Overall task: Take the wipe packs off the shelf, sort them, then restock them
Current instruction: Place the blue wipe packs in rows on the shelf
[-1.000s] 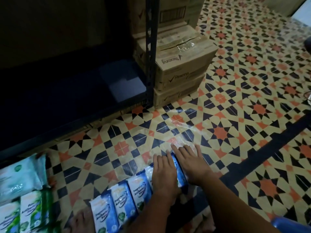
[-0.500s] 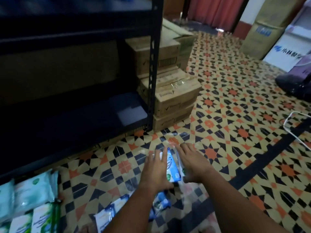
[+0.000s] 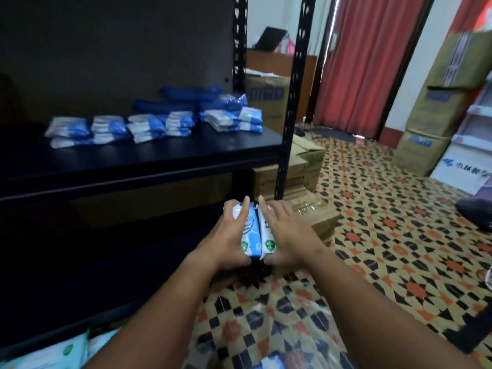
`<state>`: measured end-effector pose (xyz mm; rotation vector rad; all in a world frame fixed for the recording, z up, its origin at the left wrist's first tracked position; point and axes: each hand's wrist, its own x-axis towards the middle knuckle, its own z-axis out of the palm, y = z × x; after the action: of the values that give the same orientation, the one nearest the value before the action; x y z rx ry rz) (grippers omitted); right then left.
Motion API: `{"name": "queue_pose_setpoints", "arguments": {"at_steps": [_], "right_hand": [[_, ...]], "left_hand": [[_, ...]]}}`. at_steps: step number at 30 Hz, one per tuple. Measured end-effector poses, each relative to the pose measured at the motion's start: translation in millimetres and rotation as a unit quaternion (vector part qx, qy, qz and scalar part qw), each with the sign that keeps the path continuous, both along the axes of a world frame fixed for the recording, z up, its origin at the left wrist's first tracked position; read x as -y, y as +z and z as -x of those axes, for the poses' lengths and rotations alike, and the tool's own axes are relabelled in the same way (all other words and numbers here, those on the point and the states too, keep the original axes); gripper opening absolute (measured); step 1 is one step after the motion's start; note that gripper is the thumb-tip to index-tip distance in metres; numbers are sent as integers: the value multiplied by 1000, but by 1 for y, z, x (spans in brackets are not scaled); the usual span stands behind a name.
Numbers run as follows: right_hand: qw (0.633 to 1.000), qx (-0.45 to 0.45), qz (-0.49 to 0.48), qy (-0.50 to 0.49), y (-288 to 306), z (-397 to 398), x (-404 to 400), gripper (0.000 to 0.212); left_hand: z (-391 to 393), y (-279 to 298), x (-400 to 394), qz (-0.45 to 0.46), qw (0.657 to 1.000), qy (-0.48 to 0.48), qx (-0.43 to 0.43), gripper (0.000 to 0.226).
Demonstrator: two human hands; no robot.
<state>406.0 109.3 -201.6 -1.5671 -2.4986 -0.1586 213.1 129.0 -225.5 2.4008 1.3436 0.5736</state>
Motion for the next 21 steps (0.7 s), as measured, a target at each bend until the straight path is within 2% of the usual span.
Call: {"name": "queue_pose_setpoints", "arguments": {"at_steps": [8,10,13,15,17,21], "right_hand": [[993,-10,-120,14,115,28,-54,138],[992,-13,-125,2,137,32,-69,139],[994,-51,-100,-4,157,35,-91,135],[994,-85,-62,-12,163,36,-108,110],[996,-78,-2,-37,166,37,-121,89],[989,-77,89,-85,176,36,-143,79]], "left_hand": [[38,128,-44,-127,992,26,-8,139],[42,149,-60,-104,993,49,-2,139],[45,169,-82,-24,996,88,1,135],[48,178,-96,5,994,108,-8,129],[50,184,-104,33,992,124,-16,125],[52,188,-116,107,981,163,-9,117]]}}
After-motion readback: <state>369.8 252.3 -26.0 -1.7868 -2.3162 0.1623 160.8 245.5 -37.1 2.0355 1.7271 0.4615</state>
